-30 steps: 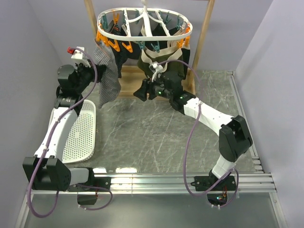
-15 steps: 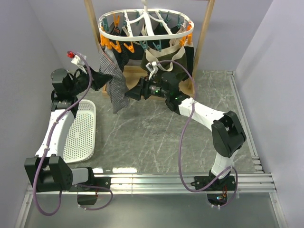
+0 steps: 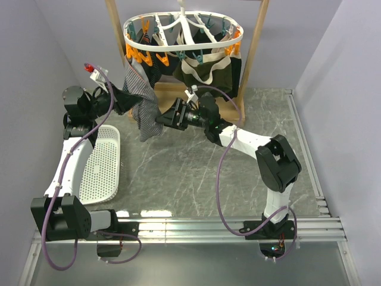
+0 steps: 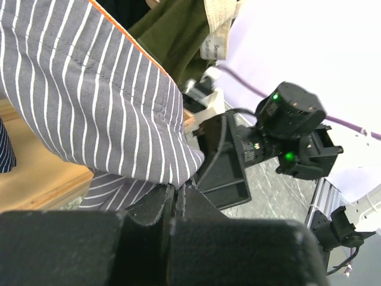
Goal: Clip the underwear to the hanger
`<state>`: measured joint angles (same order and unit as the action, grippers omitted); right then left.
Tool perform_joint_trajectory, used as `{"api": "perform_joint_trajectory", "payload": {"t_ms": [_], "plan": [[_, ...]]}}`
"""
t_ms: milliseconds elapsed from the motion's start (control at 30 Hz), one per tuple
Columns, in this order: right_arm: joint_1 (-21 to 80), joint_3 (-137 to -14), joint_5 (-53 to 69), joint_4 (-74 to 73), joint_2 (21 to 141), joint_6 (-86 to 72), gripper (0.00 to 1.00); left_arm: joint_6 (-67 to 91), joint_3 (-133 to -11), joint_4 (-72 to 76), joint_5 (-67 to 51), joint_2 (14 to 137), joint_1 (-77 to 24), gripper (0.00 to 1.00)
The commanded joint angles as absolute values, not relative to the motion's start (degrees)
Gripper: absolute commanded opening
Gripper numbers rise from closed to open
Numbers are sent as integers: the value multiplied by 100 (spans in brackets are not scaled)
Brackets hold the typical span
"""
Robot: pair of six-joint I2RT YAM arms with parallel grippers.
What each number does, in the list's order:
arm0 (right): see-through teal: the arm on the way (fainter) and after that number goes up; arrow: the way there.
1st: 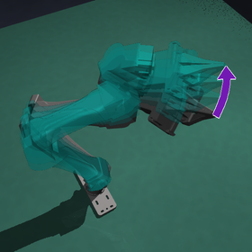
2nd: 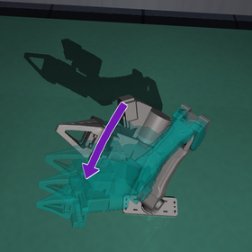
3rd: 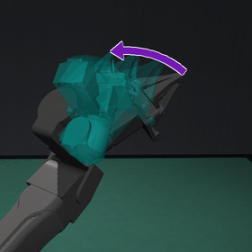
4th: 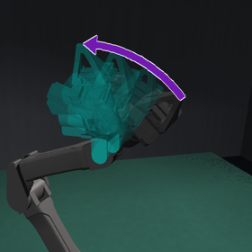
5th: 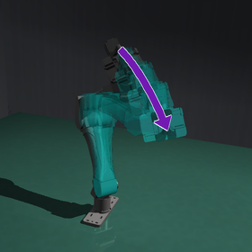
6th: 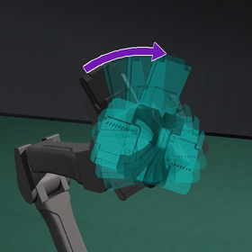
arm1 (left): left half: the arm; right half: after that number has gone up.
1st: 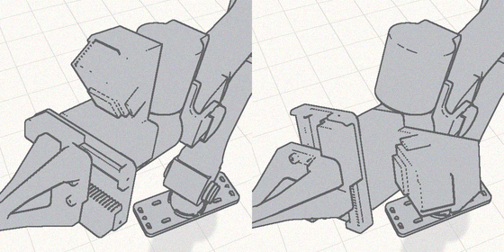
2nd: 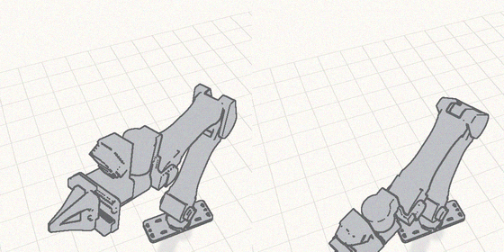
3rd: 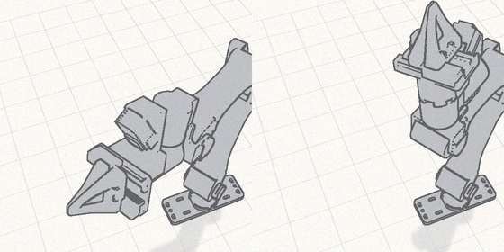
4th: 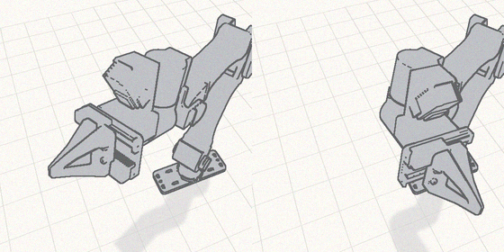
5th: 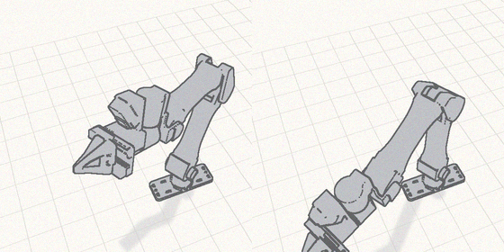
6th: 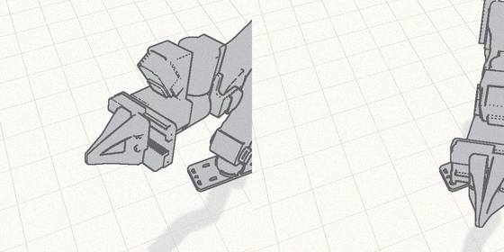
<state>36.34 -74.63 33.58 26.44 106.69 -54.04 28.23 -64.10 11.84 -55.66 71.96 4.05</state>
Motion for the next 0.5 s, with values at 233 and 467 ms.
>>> {"api": "perform_joint_trajectory", "payload": {"t_ms": [233, 467], "plan": [[3604, -7602, 3173, 3278, 10986, -7163, 84, 3111, -6706, 1670, -5924, 7066, 431, 0], [3586, -7875, 3260, 3391, 11127, -7330, 68, 3041, -6776, 1495, -5950, 7101, 422, 0]]}}
